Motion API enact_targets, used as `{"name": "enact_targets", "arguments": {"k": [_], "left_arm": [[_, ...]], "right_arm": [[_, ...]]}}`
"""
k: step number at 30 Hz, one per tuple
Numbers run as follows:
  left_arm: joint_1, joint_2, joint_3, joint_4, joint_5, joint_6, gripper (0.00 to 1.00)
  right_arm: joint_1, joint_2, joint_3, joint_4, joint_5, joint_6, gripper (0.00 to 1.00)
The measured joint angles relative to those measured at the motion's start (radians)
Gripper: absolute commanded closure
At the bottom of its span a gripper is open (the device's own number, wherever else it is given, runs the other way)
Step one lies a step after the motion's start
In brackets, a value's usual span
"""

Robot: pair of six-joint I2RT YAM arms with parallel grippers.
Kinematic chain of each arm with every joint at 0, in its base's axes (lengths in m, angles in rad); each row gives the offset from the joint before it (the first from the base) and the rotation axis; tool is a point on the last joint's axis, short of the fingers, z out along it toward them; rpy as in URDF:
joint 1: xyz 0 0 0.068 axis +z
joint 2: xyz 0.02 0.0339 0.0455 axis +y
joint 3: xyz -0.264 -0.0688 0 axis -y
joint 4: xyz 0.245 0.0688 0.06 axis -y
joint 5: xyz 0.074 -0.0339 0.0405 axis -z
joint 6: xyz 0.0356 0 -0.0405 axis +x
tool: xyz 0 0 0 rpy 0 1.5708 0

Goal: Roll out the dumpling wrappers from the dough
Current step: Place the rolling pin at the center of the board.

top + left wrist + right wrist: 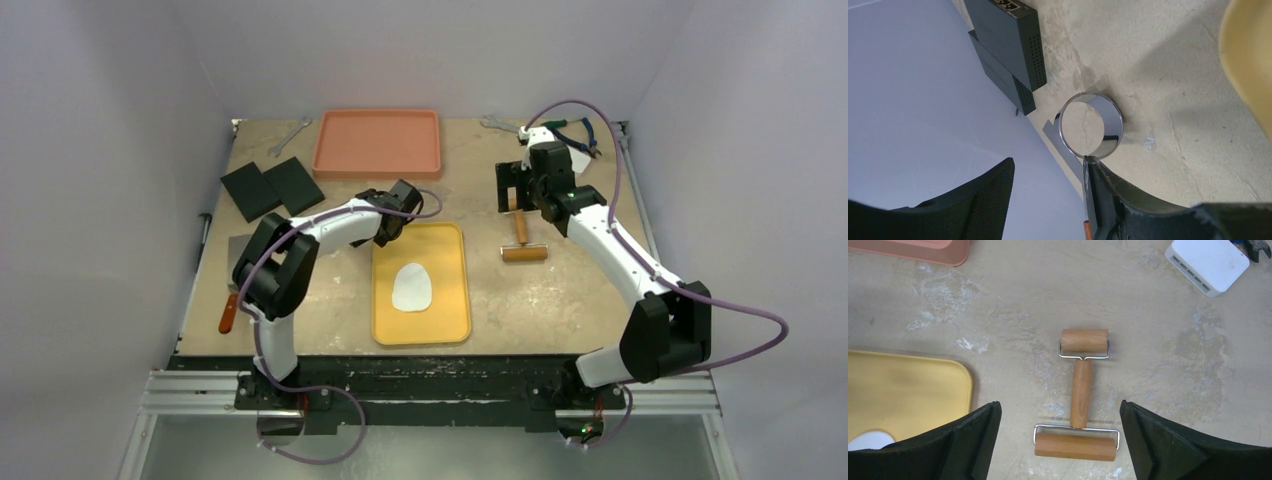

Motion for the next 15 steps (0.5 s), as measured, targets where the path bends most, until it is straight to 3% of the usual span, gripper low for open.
{"name": "enact_targets", "arguments": {"k": [8,15], "left_arm": [[0.004,0.084,-0.036,0.067,-0.092,0.05,0.48],[0.03,0.123,-0.072,0.14,-0.154,0.113,0.58]], "right_arm": [[0.0,0.0,-0.003,0.006,-0.008,0.0,0.02],[0.0,0.0,-0.014,0.02,-0.038,0.0,0.02]]}}
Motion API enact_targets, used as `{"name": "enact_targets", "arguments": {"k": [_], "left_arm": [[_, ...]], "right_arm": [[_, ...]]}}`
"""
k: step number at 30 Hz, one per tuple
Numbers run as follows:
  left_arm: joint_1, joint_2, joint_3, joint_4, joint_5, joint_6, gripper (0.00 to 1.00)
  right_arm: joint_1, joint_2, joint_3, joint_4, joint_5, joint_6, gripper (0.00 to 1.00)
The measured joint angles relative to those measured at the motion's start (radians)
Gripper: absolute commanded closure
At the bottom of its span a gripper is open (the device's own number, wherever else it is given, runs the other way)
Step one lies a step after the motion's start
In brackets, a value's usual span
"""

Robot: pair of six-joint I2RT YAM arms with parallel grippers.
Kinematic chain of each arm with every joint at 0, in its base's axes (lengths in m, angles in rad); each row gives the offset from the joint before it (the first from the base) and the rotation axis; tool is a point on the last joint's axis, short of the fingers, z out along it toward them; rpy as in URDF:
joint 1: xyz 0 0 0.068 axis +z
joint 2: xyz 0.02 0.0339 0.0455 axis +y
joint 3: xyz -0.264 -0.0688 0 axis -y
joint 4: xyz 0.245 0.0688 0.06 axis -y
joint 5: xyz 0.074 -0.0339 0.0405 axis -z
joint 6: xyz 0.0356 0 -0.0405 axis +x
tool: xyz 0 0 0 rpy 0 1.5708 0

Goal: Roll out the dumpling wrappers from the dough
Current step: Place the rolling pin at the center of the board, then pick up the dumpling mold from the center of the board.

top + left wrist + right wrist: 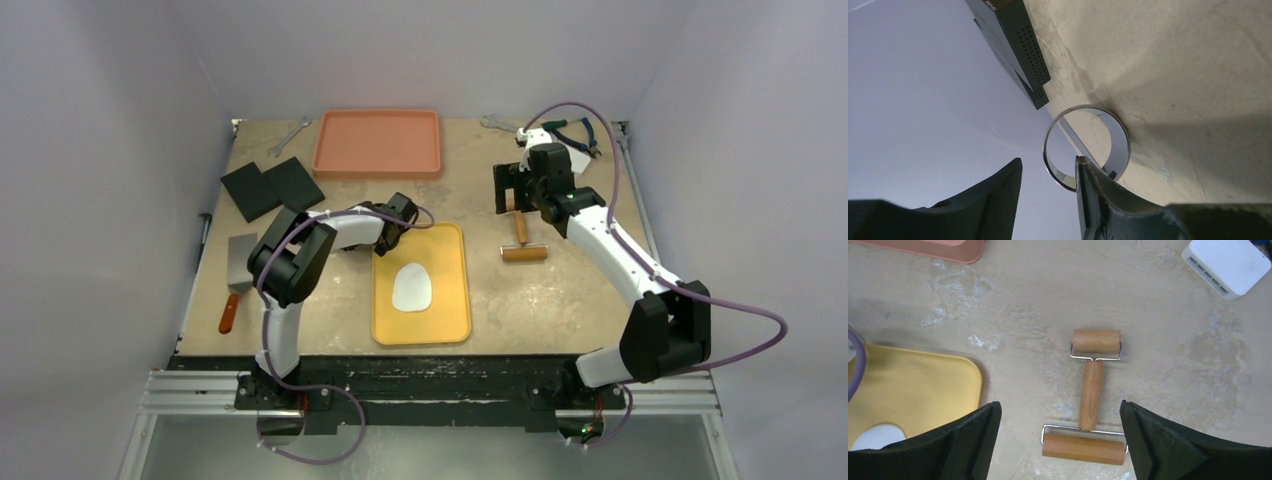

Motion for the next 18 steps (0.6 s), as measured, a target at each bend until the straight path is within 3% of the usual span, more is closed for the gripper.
{"name": "enact_targets", "arguments": {"k": [6,9,18], "left_arm": [[0.012,0.0,-0.018,0.066,-0.037,0.047,0.72],[0.021,0.0,-0.021,0.087,-0.043,0.068,0.99],[0.034,-0.005,-0.016,0.08,-0.011,0.094,1.0]], "right_arm": [[0.0,-0.002,-0.006,0.005,-0.032,0.0,0.02],[0.0,-0.009,-0.01,0.013,-0.041,0.0,0.02],[0.0,-0.022,-0.017,0.026,-0.059,0.0,0.01]]}}
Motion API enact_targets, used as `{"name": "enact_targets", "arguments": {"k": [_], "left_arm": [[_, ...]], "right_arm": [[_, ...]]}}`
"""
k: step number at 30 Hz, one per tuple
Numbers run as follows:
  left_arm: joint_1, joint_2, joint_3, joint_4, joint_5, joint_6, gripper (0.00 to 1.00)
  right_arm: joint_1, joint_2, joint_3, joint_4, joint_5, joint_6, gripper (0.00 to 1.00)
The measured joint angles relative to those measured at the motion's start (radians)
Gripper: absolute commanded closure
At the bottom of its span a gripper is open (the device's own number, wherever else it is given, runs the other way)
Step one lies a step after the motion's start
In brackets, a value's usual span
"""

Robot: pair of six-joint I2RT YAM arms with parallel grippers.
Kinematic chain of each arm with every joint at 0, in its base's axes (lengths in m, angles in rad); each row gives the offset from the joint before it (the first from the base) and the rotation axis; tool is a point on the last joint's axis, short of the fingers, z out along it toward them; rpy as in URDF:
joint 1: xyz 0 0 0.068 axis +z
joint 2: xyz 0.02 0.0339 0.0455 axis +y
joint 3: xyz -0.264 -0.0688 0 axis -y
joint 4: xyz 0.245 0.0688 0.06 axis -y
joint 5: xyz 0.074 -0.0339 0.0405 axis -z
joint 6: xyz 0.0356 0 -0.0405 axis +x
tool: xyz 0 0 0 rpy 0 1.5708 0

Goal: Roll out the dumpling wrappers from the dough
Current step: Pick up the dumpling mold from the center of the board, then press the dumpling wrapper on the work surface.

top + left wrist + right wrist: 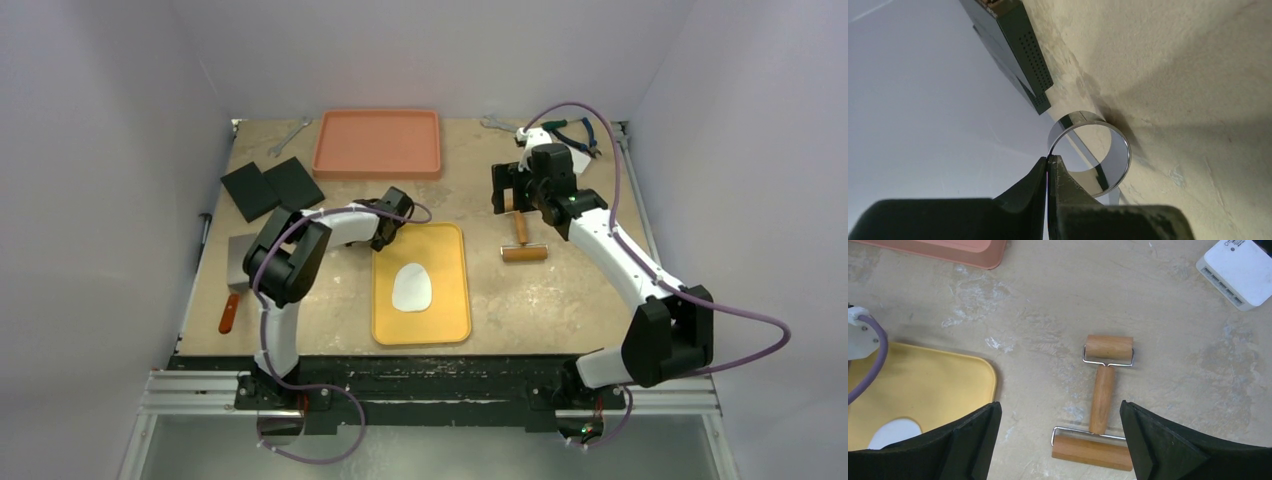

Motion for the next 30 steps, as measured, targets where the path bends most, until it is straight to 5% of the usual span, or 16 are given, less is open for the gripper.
{"name": "enact_targets", "arguments": {"k": [4,13,20,30], "left_arm": [[0.001,-0.062,0.09,-0.124,0.174,-0.057,1.0],[0.002,-0.343,0.342,-0.291,0.807,-0.228,1.0],[-0.061,-0.319,0.247,-0.333,1.2,-0.27,1.0],[-0.178,-0.297,0.024,-0.289,1.37,-0.255,1.0]], "right_arm": [[0.0,-0.001,-0.001,0.006,-0.027,0.0,0.01],[0.0,-0.006,-0.004,0.02,-0.085,0.003,0.01],[0.0,-0.006,-0.005,0.021,-0.124,0.003,0.01],[0.0,-0.028,-0.039,0.021,-0.166,0.016,0.01]]}}
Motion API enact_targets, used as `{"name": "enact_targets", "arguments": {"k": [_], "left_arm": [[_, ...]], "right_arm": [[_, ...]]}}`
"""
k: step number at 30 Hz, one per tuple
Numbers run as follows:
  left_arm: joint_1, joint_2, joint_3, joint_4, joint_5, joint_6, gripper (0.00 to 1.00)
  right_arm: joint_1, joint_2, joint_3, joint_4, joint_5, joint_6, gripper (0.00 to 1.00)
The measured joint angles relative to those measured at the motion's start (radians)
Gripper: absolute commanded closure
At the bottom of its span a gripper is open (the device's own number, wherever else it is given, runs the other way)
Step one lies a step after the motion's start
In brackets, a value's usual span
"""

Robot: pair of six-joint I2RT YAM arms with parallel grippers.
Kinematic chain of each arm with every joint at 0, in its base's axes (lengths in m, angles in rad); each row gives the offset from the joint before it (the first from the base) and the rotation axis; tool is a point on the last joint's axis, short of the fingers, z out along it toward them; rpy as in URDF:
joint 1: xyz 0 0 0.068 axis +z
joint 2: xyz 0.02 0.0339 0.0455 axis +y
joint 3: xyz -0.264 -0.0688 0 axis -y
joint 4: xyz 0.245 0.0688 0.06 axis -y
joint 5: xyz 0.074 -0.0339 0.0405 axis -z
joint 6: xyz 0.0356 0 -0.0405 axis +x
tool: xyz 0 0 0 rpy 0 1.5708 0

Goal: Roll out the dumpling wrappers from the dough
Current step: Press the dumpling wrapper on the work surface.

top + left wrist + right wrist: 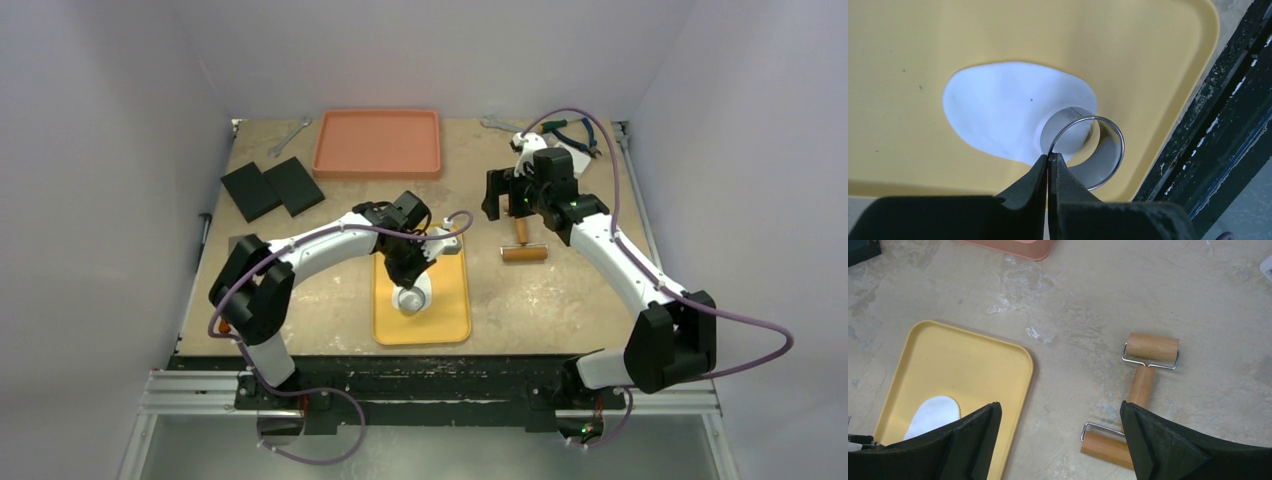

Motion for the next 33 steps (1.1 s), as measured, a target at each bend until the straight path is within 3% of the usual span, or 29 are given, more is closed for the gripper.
{"name": "enact_targets", "arguments": {"k": [14,33], "left_arm": [[0.079,0.02,0.05,0.03,0.142,0.027,1.0],[0.128,0.108,0.057,0.055,0.15,0.043,1.0]], "right_arm": [[0.0,-0.003,-0.017,0.007,-0.029,0.014,0.01],[0.0,-0.003,-0.017,0.008,-0.048,0.013,0.01]]}}
